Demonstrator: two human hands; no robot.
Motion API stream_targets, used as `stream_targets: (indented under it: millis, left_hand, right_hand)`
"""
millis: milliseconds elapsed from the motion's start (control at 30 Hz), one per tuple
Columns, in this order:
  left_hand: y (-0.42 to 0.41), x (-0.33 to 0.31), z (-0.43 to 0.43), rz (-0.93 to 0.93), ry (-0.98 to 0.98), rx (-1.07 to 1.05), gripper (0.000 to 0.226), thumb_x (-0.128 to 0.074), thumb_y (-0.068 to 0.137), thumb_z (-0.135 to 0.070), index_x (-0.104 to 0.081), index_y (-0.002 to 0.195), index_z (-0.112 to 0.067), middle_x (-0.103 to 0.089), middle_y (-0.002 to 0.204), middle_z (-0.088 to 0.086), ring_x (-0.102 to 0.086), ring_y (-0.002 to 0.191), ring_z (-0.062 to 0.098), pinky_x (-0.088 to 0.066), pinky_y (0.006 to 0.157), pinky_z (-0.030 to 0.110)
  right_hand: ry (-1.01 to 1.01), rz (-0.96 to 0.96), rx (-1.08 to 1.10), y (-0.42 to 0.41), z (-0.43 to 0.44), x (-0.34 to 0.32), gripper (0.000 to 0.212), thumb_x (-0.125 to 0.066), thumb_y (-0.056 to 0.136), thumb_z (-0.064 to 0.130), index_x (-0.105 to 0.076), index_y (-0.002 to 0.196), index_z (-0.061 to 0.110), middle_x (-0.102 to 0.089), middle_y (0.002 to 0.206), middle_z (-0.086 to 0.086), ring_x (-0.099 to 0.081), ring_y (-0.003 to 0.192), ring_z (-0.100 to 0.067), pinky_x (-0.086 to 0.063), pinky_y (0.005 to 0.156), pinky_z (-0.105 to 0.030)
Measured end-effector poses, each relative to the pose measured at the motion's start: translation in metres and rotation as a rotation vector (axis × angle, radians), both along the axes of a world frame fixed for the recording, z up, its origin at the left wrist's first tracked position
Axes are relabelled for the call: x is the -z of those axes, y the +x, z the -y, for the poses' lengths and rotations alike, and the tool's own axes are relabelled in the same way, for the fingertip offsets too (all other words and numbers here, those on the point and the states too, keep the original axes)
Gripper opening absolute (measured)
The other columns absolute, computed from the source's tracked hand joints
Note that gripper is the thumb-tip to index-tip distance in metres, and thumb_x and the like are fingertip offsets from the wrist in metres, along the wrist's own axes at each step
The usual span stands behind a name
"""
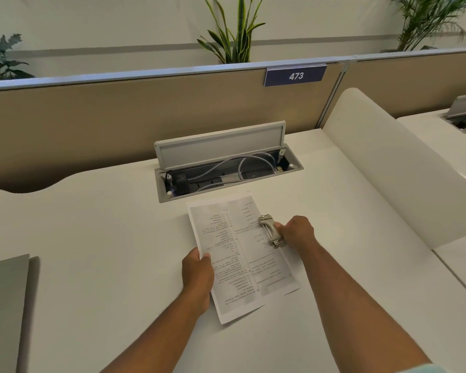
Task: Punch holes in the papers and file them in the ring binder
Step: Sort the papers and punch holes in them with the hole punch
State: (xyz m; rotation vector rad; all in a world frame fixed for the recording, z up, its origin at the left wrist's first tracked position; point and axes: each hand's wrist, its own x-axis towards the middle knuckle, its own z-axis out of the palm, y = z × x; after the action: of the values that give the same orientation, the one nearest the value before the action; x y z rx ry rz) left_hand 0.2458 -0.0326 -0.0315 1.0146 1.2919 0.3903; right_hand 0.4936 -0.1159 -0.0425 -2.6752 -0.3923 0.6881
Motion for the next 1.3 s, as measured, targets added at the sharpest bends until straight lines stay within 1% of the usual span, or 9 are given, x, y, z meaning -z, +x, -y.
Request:
stream_targets:
  millis: [100, 267, 467, 600, 733, 967, 1067, 1200, 1300]
  left_hand:
    - [-0.001, 0.0, 0.0, -0.009, -0.002, -0.007, 0.028, -0.044, 0.113, -0.013, -0.07, 0.116, -0.023, -0.077, 0.108, 0.0, -0.076, 0.095, 0.025, -0.061, 0.068, 0.033]
    - [-0.001, 0.0, -0.001, -0.005, -0.001, 0.0, 0.029, -0.044, 0.113, -0.013, -0.071, 0.116, -0.023, -0.078, 0.107, -0.001, -0.076, 0.095, 0.024, -0.062, 0.068, 0.033]
    - [-0.003, -0.001, -0.001, 0.014, -0.002, -0.005, 0.03, -0.044, 0.112, -0.011, -0.071, 0.111, -0.026, -0.078, 0.107, -0.001, -0.076, 0.096, 0.024, -0.062, 0.071, 0.033]
    - [-0.007, -0.004, -0.002, 0.016, -0.006, -0.003, 0.03, -0.044, 0.113, -0.012, -0.071, 0.11, -0.026, -0.078, 0.107, -0.001, -0.076, 0.095, 0.024, -0.063, 0.069, 0.033]
    - [-0.011, -0.006, -0.003, 0.01, -0.003, 0.003, 0.031, -0.043, 0.113, -0.013, -0.071, 0.11, -0.027, -0.078, 0.108, -0.001, -0.076, 0.096, 0.025, -0.065, 0.075, 0.039]
    - [-0.028, -0.012, -0.005, -0.014, -0.009, -0.009, 0.03, -0.045, 0.113, -0.014, -0.073, 0.114, -0.025, -0.079, 0.109, 0.003, -0.077, 0.097, 0.031, -0.066, 0.086, 0.055]
    - [-0.041, -0.015, -0.009, -0.015, 0.003, -0.028, 0.029, -0.045, 0.113, -0.014, -0.072, 0.115, -0.024, -0.079, 0.111, 0.005, -0.077, 0.098, 0.032, -0.065, 0.088, 0.056]
    - [-0.064, -0.02, -0.019, 0.006, 0.021, -0.082, 0.028, -0.047, 0.112, -0.012, -0.072, 0.11, -0.023, -0.079, 0.111, 0.008, -0.076, 0.098, 0.033, -0.066, 0.083, 0.05]
    - [-0.081, -0.025, -0.025, 0.061, 0.017, -0.14, 0.027, -0.048, 0.113, -0.011, -0.073, 0.111, -0.021, -0.078, 0.111, 0.009, -0.075, 0.099, 0.034, -0.063, 0.079, 0.044]
  right_hand:
    - [-0.04, -0.014, -0.003, 0.003, -0.003, 0.0, 0.046, -0.07, 0.093, 0.05, -0.058, 0.088, 0.005, -0.059, 0.08, -0.005, -0.057, 0.08, -0.026, -0.04, 0.067, -0.031]
    - [-0.062, -0.017, -0.024, 0.003, -0.004, -0.002, 0.047, -0.068, 0.094, 0.051, -0.058, 0.09, 0.006, -0.06, 0.089, -0.008, -0.057, 0.082, -0.025, -0.04, 0.07, -0.031]
    - [0.061, -0.126, -0.024, 0.002, 0.0, -0.007, 0.049, -0.064, 0.099, 0.041, -0.046, 0.062, 0.013, -0.052, 0.071, -0.005, -0.05, 0.072, -0.025, -0.039, 0.068, -0.032]
    - [0.312, -0.339, 0.074, 0.004, 0.016, -0.011, 0.038, -0.071, 0.094, 0.045, -0.054, 0.077, 0.015, -0.054, 0.076, -0.005, -0.044, 0.068, -0.021, -0.037, 0.065, -0.032]
    - [0.378, -0.385, 0.077, 0.002, 0.023, -0.012, 0.035, -0.07, 0.095, 0.045, -0.059, 0.078, 0.016, -0.056, 0.077, -0.003, -0.045, 0.067, -0.018, -0.037, 0.063, -0.03]
    - [0.498, -0.502, 0.174, -0.002, 0.03, -0.023, 0.051, -0.064, 0.094, 0.058, -0.068, 0.097, 0.007, -0.056, 0.08, -0.005, -0.045, 0.07, -0.018, -0.039, 0.068, -0.034]
    - [0.619, -0.402, 0.292, -0.011, 0.035, -0.023, 0.054, -0.06, 0.095, 0.06, -0.068, 0.101, 0.007, -0.06, 0.081, -0.007, -0.05, 0.071, -0.019, -0.038, 0.067, -0.033]
    - [0.715, -0.017, 0.504, -0.064, 0.048, -0.027, 0.042, -0.061, 0.097, 0.053, -0.065, 0.108, 0.013, -0.068, 0.098, -0.003, -0.064, 0.093, -0.026, -0.046, 0.08, -0.035]
    - [0.748, -0.03, 0.57, -0.122, 0.056, -0.021, 0.045, -0.061, 0.095, 0.056, -0.061, 0.121, 0.018, -0.069, 0.106, -0.004, -0.067, 0.101, -0.028, -0.054, 0.093, -0.045]
